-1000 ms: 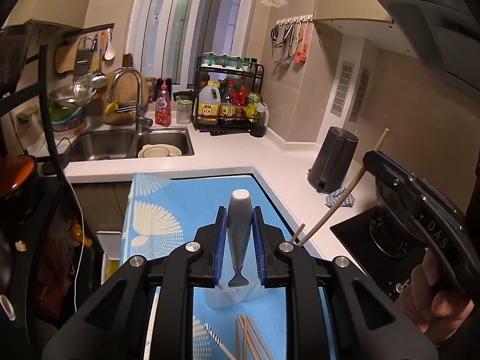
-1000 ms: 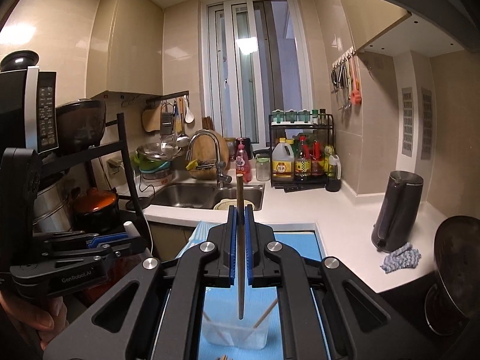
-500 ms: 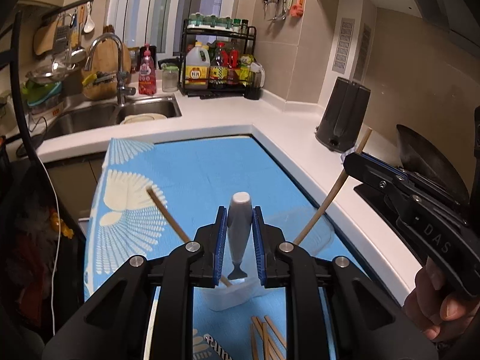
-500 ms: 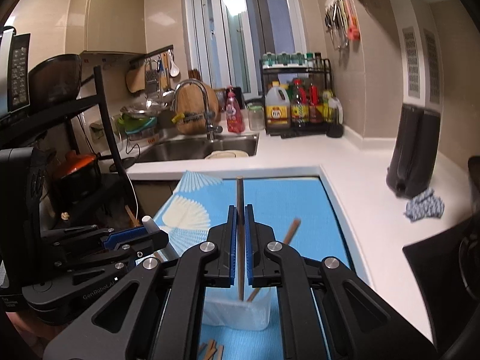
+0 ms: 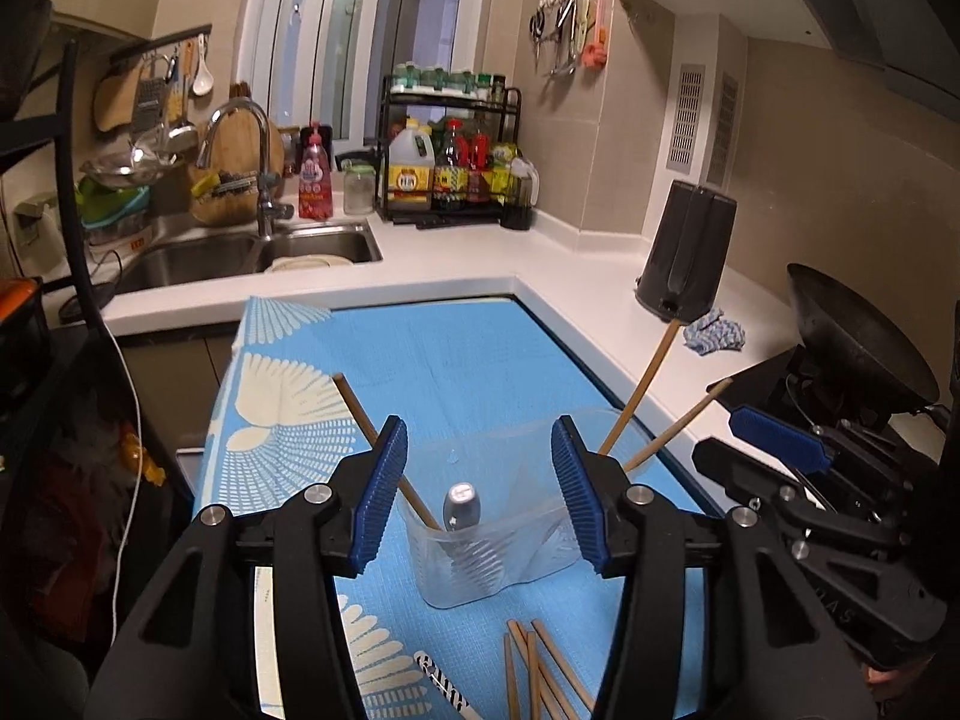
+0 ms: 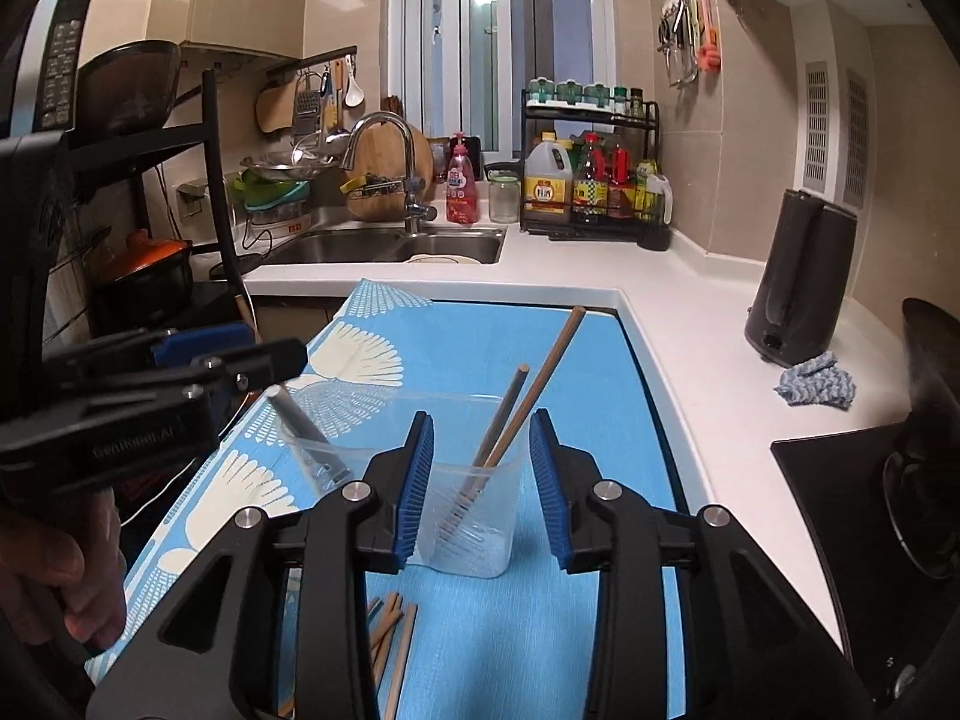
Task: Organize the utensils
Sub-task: 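Withdraw both open tools from the container toward the remaining utensils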
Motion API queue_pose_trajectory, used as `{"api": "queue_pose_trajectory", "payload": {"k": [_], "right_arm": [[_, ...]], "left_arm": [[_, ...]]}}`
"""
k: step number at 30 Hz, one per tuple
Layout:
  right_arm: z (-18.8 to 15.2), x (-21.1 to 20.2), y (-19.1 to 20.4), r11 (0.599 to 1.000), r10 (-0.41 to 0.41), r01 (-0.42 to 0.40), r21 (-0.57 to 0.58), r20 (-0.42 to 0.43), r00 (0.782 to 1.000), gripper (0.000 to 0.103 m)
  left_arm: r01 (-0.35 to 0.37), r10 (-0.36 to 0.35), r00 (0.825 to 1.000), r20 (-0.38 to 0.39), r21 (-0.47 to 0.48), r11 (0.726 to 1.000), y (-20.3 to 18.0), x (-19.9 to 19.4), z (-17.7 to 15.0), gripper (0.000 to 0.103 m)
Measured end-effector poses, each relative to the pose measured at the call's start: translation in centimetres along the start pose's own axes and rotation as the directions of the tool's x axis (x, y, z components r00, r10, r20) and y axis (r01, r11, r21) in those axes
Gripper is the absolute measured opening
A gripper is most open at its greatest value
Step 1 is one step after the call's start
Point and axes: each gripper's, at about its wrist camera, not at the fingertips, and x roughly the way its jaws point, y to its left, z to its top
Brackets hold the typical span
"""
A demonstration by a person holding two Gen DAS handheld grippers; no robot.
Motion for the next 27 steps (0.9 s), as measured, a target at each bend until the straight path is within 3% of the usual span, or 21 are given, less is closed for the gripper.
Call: {"api": "queue_pose_trajectory", "payload": {"k": [8,14,22,27], "right_arm": [[-2.6,-5.5,1.1,1.000,-0.011,0.011,0.008,0.047,0.999,0.036],[-6.2,-9.8,1.9,1.000,-0.021,0.020,0.022,0.076,0.997,0.037],[-11.1,-11.7,2.6,0.999,-0.001,-0.002,0.041,0.056,0.998,0.037],[-13.8,-11.8,2.4,0.998,0.002,-0.003,0.056,0.028,1.000,0.037]], "left_arm": [[-0.022,0.023,0.998,0.061,-0.023,0.999,-0.9,-4.8,-2.0,0.051],[-0.049,0.051,0.996,0.077,-0.029,0.998,-1.7,-7.9,-6.2,0.051],[-0.075,0.076,0.996,0.041,-0.026,0.997,-2.3,-9.1,-12.6,0.050],[-0.070,0.071,0.997,0.019,-0.035,0.997,-2.6,-9.6,-15.5,0.035]]}}
